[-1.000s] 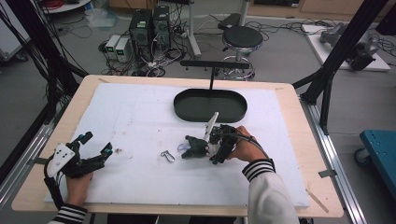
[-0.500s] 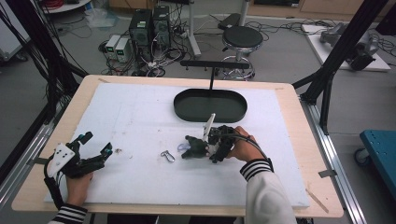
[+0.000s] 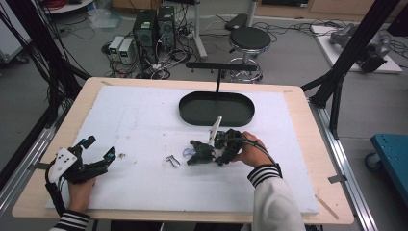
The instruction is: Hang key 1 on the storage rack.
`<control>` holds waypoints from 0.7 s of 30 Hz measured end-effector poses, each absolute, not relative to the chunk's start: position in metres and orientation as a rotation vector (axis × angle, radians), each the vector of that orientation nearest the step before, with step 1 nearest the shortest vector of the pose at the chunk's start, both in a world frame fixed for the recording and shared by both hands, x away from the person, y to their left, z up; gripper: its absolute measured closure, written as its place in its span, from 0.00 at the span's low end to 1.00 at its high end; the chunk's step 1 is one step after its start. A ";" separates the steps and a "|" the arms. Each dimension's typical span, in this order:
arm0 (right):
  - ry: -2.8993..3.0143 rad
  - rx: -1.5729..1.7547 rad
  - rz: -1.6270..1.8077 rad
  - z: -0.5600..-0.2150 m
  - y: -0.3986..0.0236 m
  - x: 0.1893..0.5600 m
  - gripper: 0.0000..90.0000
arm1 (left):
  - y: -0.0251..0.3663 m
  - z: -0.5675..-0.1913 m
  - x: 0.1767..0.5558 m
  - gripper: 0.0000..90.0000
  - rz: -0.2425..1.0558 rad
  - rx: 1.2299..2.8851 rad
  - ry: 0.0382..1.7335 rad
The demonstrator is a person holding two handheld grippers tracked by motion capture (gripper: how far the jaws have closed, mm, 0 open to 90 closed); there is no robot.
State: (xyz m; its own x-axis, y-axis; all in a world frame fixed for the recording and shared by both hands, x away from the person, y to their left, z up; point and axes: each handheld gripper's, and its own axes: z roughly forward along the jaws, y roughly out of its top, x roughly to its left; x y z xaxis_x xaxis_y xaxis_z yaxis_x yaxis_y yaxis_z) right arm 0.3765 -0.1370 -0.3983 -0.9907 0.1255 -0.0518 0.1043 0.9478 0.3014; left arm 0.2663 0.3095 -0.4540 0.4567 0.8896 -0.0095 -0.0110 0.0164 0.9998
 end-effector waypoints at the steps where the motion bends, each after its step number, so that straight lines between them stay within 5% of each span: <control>1: 3.030 0.180 0.480 -0.398 -0.137 0.377 0.58 | 0.310 -0.454 0.266 0.15 0.851 1.377 0.850; 21: 2.874 0.354 0.796 -0.370 -0.158 0.379 0.58 | 0.309 -0.454 0.266 0.15 0.853 1.377 0.850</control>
